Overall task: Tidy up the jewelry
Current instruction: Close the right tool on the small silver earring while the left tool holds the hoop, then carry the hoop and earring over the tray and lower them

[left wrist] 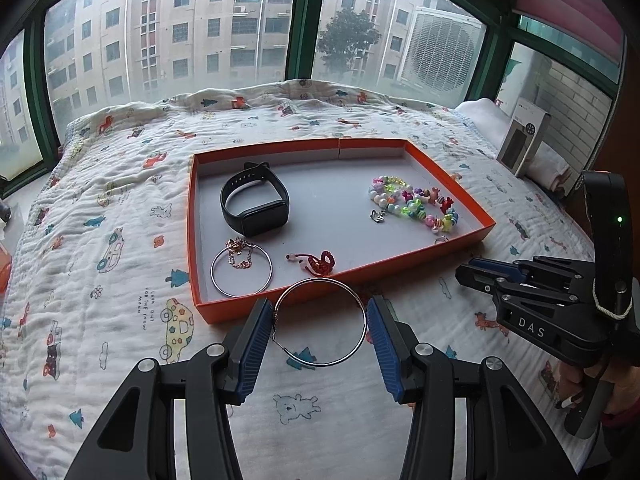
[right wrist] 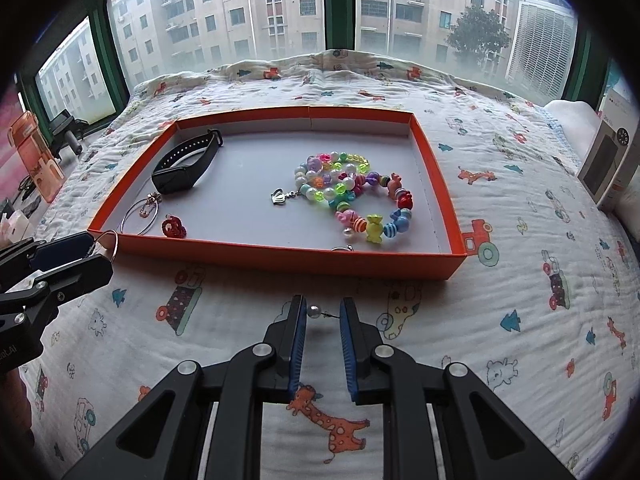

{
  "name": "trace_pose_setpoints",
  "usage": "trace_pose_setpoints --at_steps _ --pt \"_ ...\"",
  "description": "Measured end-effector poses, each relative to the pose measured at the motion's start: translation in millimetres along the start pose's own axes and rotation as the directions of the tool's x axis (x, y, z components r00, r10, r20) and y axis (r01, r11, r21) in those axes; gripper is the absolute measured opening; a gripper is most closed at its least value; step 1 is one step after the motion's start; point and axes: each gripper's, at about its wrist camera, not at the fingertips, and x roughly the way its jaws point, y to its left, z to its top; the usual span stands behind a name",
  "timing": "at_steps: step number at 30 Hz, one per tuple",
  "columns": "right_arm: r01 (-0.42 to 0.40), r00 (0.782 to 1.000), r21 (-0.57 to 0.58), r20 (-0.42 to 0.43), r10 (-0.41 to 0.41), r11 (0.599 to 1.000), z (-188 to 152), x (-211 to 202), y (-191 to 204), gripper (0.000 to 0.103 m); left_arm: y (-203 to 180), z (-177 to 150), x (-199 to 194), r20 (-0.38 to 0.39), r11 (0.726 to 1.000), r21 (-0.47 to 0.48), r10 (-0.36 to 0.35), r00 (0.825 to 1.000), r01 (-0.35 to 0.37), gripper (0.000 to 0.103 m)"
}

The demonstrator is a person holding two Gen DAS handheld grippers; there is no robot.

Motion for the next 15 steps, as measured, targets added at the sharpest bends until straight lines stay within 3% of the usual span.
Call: trace_pose_setpoints --at_steps 15 --pt "-0.025 0.996 0.006 0.087 0.024 1.000 15.3 -37.1 -17.0 0.020 -12.8 18.3 -28.1 0.062 1.000 0.008 0.026 0.998 -0.026 0.052"
